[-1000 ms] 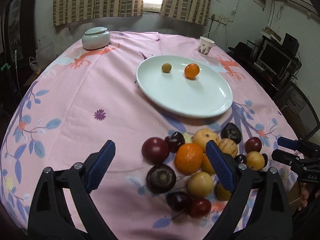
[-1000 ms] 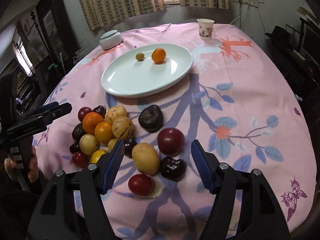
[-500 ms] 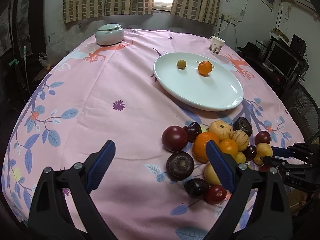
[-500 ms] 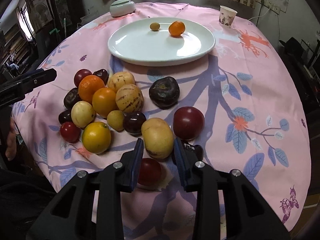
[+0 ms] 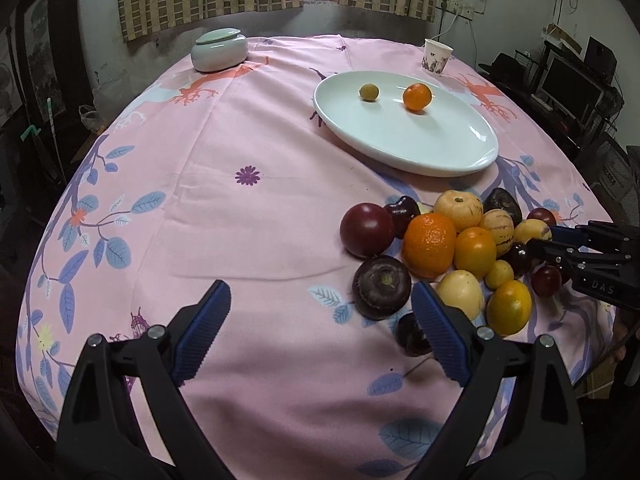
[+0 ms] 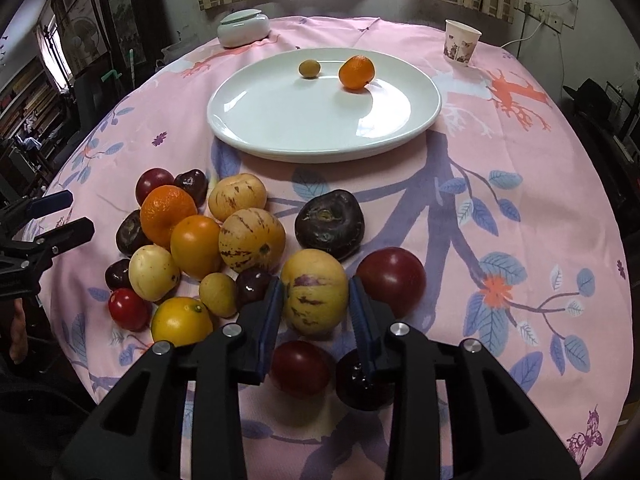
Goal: Organize fruits
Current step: 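Move both tools back to the fruit pile toward the next fruits, then grasp a striped pepino with the right tool while the left tool grasps a dark purple fruit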
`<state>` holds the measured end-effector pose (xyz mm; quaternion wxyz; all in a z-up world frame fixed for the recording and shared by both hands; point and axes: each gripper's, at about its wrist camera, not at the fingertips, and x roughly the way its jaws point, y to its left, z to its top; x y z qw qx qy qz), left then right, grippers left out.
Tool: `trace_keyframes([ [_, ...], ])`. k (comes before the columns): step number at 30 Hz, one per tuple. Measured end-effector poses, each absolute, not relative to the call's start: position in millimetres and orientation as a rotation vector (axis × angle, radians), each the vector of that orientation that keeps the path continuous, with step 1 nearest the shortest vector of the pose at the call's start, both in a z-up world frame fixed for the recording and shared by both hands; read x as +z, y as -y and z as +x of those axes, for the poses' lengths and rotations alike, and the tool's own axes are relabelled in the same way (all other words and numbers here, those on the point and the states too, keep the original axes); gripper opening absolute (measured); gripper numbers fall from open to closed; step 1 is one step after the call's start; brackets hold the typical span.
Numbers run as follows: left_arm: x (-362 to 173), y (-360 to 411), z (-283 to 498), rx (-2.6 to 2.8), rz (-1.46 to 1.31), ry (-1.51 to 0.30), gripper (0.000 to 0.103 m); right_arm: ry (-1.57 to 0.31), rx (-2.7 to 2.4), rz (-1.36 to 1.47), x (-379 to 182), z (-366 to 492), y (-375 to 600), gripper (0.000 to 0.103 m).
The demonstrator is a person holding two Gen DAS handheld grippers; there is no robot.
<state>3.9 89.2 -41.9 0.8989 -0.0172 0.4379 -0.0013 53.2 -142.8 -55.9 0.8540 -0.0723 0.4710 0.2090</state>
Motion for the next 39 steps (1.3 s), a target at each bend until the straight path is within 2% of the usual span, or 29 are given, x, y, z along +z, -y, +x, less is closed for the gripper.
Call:
trace_keyframes([
  [7,-71,-69,27,-0.048,-0.015,-1.022,0.093,-0.980,0.438,-0.120,-47,39,155,0.031],
  [11,-78,-68,37,-0.079,-0.098,-1.029,0.091,-0.980,0.446,-0.091,-46,38,159,0.031],
  [13,-78,-67,35,-0.111,-0.128,-1.025,0.078,-0.985,0.447,-0.097,-47,38,158,0.032],
  [15,-77,-64,31,-0.135,-0.122,-1.019,0.072,-1.008,0.449,-0.120,-48,39,155,0.034],
  [24,-75,-83,9,-0.157,-0.177,-0.994,0.072,-1.079,0.436,-0.169,-52,41,153,0.037],
  [28,-78,-99,13,-0.163,-0.251,-0.981,0.072,-1.042,0.436,-0.162,-55,44,151,0.034],
  [31,-77,-88,20,-0.158,-0.205,-0.985,0.072,-1.018,0.430,-0.135,-51,49,151,0.032],
  [39,-79,-67,34,-0.157,-0.125,-1.003,0.073,-0.907,0.432,-0.094,-12,26,162,0.032],
])
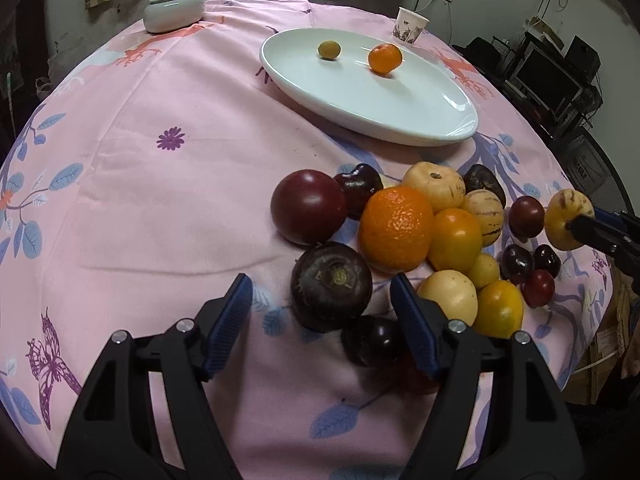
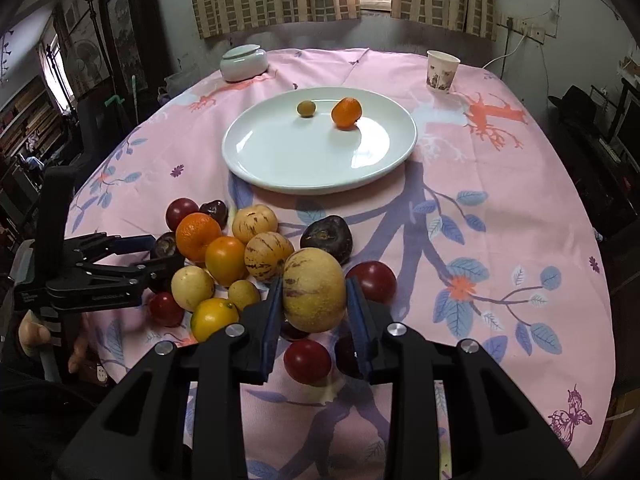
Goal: Organize fruits
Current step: 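Grasp a striped pepino with the right tool while the left tool grasps a dark purple fruit, then place the pepino and dark purple fruit on the white plate, opening both tools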
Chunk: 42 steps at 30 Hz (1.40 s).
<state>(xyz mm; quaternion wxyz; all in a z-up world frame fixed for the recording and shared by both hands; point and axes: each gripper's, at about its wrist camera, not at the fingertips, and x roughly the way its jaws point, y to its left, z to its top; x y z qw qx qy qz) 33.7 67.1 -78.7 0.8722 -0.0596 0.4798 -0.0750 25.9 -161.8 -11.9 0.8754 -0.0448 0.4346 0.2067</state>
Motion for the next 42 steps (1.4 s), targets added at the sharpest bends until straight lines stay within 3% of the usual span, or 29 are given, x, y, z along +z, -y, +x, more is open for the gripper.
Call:
trace_keyframes([
  [2,-78,-65,36,-0.154,-0.118,-1.012,0.072,-0.913,0.441,-0.074,-13,25,163,0.032],
  [3,-78,-66,35,-0.161,-0.127,-1.017,0.066,-0.918,0.447,-0.062,-13,25,164,0.032],
  [4,-76,-70,34,-0.188,-0.159,-1.024,0.051,-0.919,0.454,-0.055,-13,24,164,0.032],
  [7,-75,-85,34,-0.216,-0.234,-1.035,0.041,-0.912,0.473,-0.029,-11,22,165,0.032],
  [12,-77,-78,41,-0.223,-0.216,-1.056,0.045,-0.915,0.492,-0.003,-11,25,163,0.032],
  [16,-73,-68,46,-0.189,-0.154,-1.057,0.040,-0.918,0.500,0.003,-11,24,161,0.032],
  [42,-12,-59,48,-0.163,-0.057,-0.931,0.040,-0.899,0.540,0.028,-11,47,158,0.032],
])
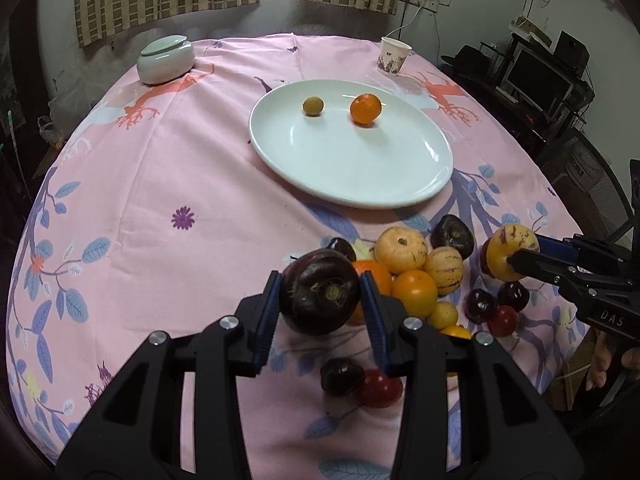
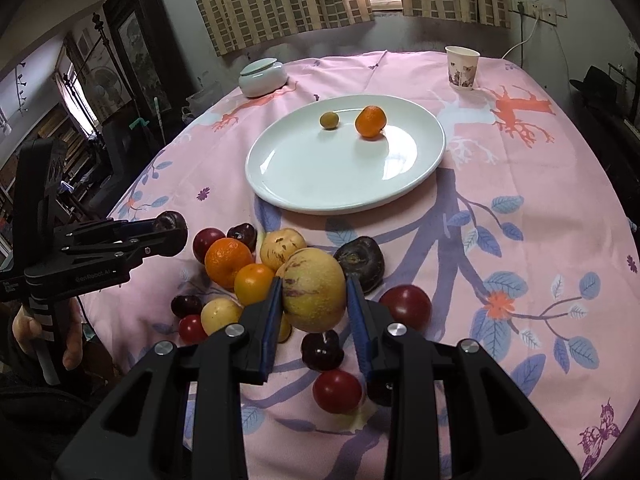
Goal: Organize fruits
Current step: 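Place the pepino and dark purple fruit on the white plate, opening both tools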
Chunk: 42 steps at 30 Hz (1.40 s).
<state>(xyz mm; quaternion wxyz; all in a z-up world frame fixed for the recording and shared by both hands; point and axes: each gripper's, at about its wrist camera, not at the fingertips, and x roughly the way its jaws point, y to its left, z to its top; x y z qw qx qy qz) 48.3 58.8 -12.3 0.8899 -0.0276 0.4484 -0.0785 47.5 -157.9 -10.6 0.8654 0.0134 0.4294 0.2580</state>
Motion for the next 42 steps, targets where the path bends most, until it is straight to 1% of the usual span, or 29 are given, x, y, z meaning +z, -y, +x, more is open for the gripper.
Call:
trace_keyframes([
  [5,15,-52,106,-0.202,-0.041,-0.900,0.040,-0.866,0.543,0.001,14,96,152,0.032],
  [9,24,-43,176,-0.206,-0.041,-0.895,0.040,-0.847,0.486,-0.018,19,163,144,0.032],
  [12,7,-36,228,-0.194,-0.052,-0.952,0.040,-0.879,0.415,-0.025,-1,213,141,0.032],
  [15,-15,-35,260,-0.172,-0.052,-1.006,0.040,-0.915,0.375,-0.043,-24,245,140,0.032],
  [22,-39,-40,288,-0.161,-0.068,-1.051,0.041,-0.912,0.397,-0.090,-41,263,127,0.032],
  [23,-40,-42,291,-0.156,-0.074,-1.054,0.041,-0.911,0.393,-0.100,-42,264,126,0.035],
  [25,-41,-47,297,-0.142,-0.095,-1.053,0.042,-0.888,0.375,-0.117,-41,264,124,0.057],
  [26,-39,-49,297,-0.135,-0.101,-1.047,0.043,-0.868,0.362,-0.121,-38,263,125,0.058],
  [28,-28,-53,293,-0.131,-0.112,-1.029,0.056,-0.841,0.350,-0.133,-28,258,126,0.058],
  [29,-20,-54,288,-0.133,-0.116,-1.011,0.059,-0.832,0.347,-0.132,-21,253,128,0.058],
  [31,1,-57,269,-0.133,-0.109,-0.956,0.076,-0.804,0.344,-0.124,-4,239,135,0.060],
  [32,12,-59,255,-0.127,-0.103,-0.920,0.080,-0.794,0.340,-0.120,4,230,140,0.063],
  [34,34,-64,221,-0.109,-0.088,-0.842,0.095,-0.782,0.321,-0.089,18,207,154,0.083],
  [35,42,-66,205,-0.098,-0.081,-0.809,0.097,-0.774,0.324,-0.062,22,193,162,0.088],
  [36,46,-68,187,-0.077,-0.073,-0.782,0.100,-0.769,0.326,-0.043,25,181,168,0.095],
  [42,33,-81,95,0.033,-0.063,-0.708,0.100,-0.823,0.315,0.018,10,103,198,0.096],
])
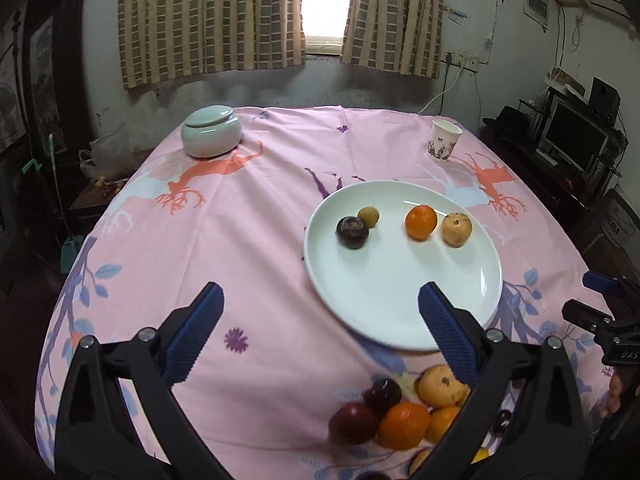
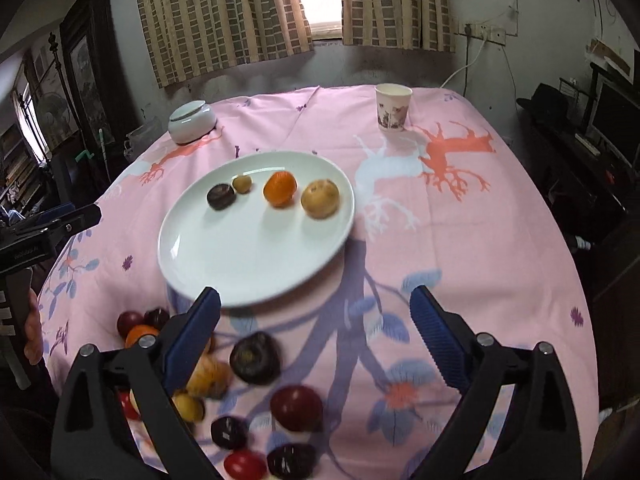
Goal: Organize fruits
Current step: 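Place the pepino and dark purple fruit on the white plate, opening both tools, then grasp a red plum with the right tool while the left tool grasps another red plum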
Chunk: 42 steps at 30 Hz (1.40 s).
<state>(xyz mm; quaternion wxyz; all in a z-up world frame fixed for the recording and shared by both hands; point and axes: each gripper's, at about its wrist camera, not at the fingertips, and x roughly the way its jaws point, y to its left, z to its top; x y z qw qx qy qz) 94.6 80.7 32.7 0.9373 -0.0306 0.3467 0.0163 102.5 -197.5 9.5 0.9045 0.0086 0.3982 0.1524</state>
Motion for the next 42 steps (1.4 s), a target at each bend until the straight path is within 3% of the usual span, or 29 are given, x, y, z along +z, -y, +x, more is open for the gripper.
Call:
trace_keyframes([
  [4,15,-83,50,0.090,-0.058,-0.671,0.101,-0.832,0.288,0.058,-9,58,212,0.096],
  [12,-21,-88,30,0.109,-0.038,-0.785,0.101,-0.904,0.323,0.055,-38,42,197,0.094],
  [13,-23,-90,29,0.111,-0.040,-0.791,0.101,-0.901,0.326,0.049,-38,44,194,0.092],
  [16,-27,-98,25,0.129,-0.055,-0.803,0.101,-0.926,0.319,0.053,-48,56,190,0.056],
  [17,-29,-101,24,0.133,-0.063,-0.810,0.101,-0.946,0.322,0.063,-52,61,191,0.051],
  [22,-37,-112,22,0.134,-0.095,-0.842,0.101,-0.987,0.334,0.064,-64,69,185,0.047],
  [24,-38,-112,22,0.130,-0.097,-0.847,0.101,-0.978,0.307,0.024,-64,70,181,0.040],
  [42,-81,-66,69,0.027,0.087,-1.003,0.100,-0.940,0.370,0.034,-41,44,180,0.039],
])
